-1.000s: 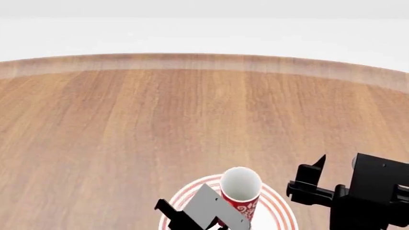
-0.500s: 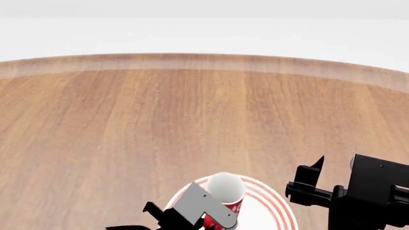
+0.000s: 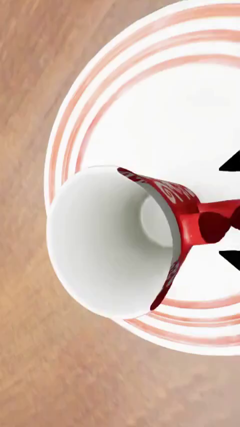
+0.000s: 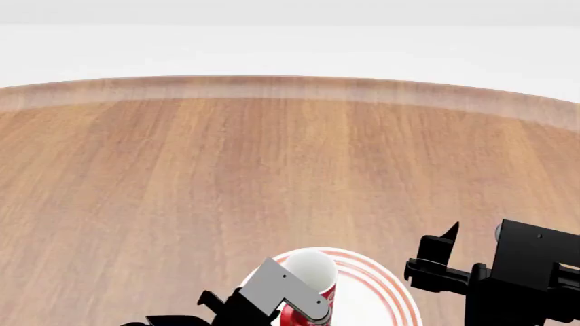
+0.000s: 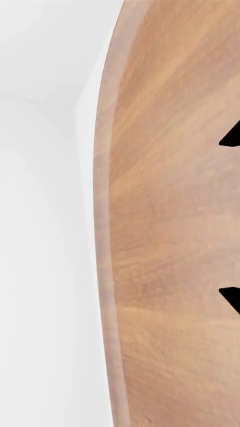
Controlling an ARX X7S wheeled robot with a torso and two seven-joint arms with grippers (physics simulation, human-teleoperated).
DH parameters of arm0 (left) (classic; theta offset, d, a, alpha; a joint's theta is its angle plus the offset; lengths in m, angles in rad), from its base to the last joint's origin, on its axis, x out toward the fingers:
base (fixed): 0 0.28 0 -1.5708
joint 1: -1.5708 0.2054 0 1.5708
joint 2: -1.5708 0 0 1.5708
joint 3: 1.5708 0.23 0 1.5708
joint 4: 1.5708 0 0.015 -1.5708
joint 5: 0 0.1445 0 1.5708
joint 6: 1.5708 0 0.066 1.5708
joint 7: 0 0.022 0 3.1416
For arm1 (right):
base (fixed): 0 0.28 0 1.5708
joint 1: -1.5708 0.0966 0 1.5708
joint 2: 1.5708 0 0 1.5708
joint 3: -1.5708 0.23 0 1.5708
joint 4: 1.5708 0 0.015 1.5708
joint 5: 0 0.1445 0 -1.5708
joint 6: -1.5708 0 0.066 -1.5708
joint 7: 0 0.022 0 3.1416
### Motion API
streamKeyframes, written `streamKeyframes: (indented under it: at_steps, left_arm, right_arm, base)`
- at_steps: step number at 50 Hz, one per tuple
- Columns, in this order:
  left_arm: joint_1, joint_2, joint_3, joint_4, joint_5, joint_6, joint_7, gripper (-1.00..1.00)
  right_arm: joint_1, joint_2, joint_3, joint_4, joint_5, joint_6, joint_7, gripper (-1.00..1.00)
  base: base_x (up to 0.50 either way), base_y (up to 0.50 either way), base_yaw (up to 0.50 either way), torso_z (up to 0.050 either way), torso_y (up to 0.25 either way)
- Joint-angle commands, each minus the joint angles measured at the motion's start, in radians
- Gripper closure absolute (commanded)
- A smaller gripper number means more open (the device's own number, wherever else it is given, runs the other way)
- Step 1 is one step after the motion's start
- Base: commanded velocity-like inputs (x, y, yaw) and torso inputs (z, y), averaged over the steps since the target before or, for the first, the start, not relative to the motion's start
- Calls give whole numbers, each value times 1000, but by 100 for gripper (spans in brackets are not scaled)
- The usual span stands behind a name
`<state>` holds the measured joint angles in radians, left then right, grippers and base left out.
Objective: Pick up the red mug and put it on the plate
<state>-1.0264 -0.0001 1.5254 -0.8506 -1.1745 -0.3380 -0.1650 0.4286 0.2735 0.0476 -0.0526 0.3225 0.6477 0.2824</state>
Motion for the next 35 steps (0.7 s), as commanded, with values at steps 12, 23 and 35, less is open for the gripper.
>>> streamKeyframes:
  at_steps: [12,23,35]
  left_arm:
    - [3,0,21,-14,-26,-19,8,-100]
    - [13,0,24,6,11,-17,28,-100]
    - [29,-241,47,456,-9,-84,-167,-100]
  right_arm:
    - [1,1,-9,11,4,-9,4,-100]
    - [0,0,-14,35,3,-26,2,-100]
    - [5,-2,-23,48,2,-29,5,-100]
  base:
    - [0,0,0,0,0]
    - [0,0,0,0,0]
    - [0,0,0,0,0]
